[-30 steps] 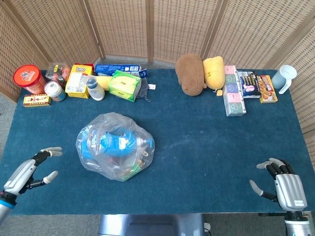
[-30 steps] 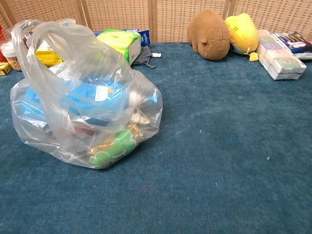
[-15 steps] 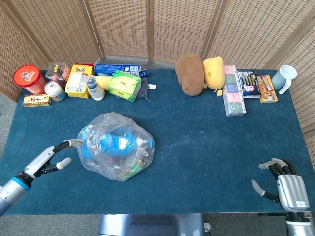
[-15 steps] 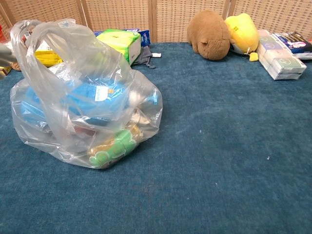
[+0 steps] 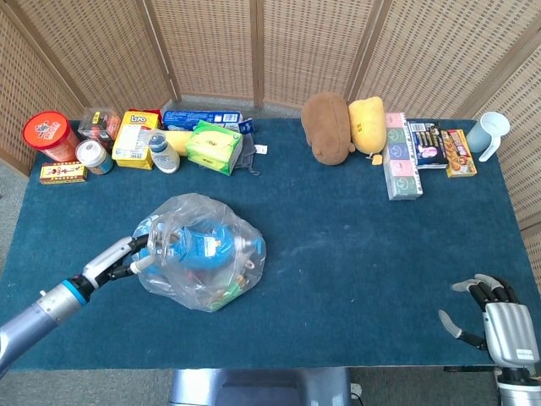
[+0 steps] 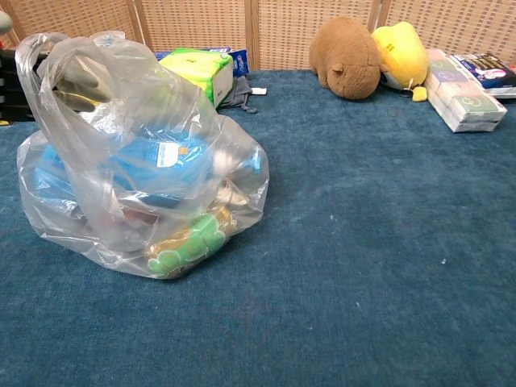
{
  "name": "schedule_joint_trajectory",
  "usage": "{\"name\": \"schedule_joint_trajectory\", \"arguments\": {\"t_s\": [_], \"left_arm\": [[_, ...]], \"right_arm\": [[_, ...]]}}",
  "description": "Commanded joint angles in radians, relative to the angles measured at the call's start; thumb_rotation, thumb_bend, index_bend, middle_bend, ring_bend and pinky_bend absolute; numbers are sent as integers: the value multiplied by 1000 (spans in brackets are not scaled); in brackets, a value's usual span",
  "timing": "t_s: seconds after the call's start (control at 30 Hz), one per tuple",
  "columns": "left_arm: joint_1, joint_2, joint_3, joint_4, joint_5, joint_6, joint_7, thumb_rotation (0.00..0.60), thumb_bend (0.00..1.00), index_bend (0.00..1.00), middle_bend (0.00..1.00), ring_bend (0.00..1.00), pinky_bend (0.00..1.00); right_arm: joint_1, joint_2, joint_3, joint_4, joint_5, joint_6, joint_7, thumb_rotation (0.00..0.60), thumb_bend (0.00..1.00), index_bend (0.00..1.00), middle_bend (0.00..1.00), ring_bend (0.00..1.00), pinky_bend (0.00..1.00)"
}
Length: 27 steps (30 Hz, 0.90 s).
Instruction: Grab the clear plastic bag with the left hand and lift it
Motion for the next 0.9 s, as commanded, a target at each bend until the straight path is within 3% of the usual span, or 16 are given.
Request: {"name": "schedule_joint_trajectory", "arguments": {"t_s": [0.03,0.47,0.67,0.9], "left_arm": [[-43,-22,8,14,5,-34,-53,63,219,204,172,110,153],[-159,-98,7,58,13,-41,-295,60,219,204,171,110,153],[-241,-140,4,101,14,-74,-467,61,220,204,171,141,158],[-305,-196,-9,141,-20,-64,-763,62,235,216,220,251,279]], "right_arm": [[-3,1,1,1,1,4,1,118,328,380,393,252,183],[-15,3,1,6,6,14,13,119,328,380,393,252,182],[-25,5,0,15,7,26,28,120,329,380,393,252,182],[-35,5,-1,29,6,37,48,120,328,380,393,252,182]]}}
